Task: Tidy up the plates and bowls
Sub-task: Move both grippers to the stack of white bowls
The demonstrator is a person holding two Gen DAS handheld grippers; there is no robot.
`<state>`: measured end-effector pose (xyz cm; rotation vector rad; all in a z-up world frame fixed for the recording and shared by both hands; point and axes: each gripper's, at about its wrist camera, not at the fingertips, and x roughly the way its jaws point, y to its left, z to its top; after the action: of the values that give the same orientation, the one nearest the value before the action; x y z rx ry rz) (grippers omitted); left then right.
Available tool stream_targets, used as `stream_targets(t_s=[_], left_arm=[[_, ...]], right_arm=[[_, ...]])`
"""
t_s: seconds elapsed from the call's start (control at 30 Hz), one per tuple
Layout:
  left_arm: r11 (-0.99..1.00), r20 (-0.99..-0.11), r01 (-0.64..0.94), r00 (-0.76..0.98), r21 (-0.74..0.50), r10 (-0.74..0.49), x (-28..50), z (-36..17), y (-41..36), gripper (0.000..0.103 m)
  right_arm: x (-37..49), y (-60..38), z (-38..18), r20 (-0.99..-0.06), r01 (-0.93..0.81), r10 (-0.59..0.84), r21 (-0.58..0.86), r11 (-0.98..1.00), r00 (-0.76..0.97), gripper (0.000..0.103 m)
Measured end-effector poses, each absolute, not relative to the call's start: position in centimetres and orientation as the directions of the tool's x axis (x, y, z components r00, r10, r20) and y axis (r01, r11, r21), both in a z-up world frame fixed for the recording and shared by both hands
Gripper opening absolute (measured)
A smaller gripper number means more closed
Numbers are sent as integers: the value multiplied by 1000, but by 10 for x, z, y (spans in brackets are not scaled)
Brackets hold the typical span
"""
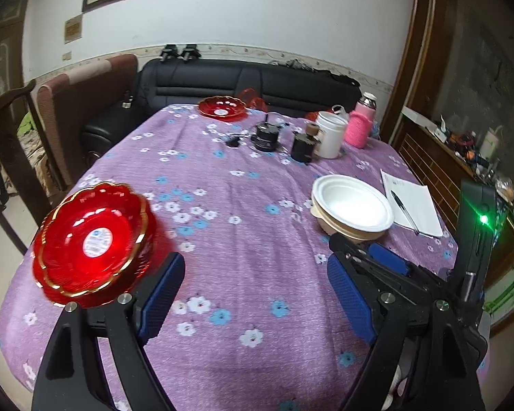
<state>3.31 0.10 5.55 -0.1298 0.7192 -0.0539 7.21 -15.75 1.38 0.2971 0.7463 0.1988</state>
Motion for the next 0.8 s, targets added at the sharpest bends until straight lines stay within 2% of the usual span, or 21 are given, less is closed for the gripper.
stream_targets(t_s=[0.33,0.5,0.7,0.8], left_arm=[[986,-687,14,715,-168,-128,64,38,-12,84],[984,-704,16,697,-178,-139,86,28,-18,84],[964,-702,-17,688,-265,-181,130,19,-17,84],[953,-704,-18,678,-301,-210,154,14,-22,84]], right_arm=[[102,-192,10,-626,3,244,367,930,741,68],[128,-229,22,-575,58,219,424,904,788,68],[155,-275,12,-535,121,200,505,854,821,68],[164,-292,-7,-561,147,231,548,824,795,68]])
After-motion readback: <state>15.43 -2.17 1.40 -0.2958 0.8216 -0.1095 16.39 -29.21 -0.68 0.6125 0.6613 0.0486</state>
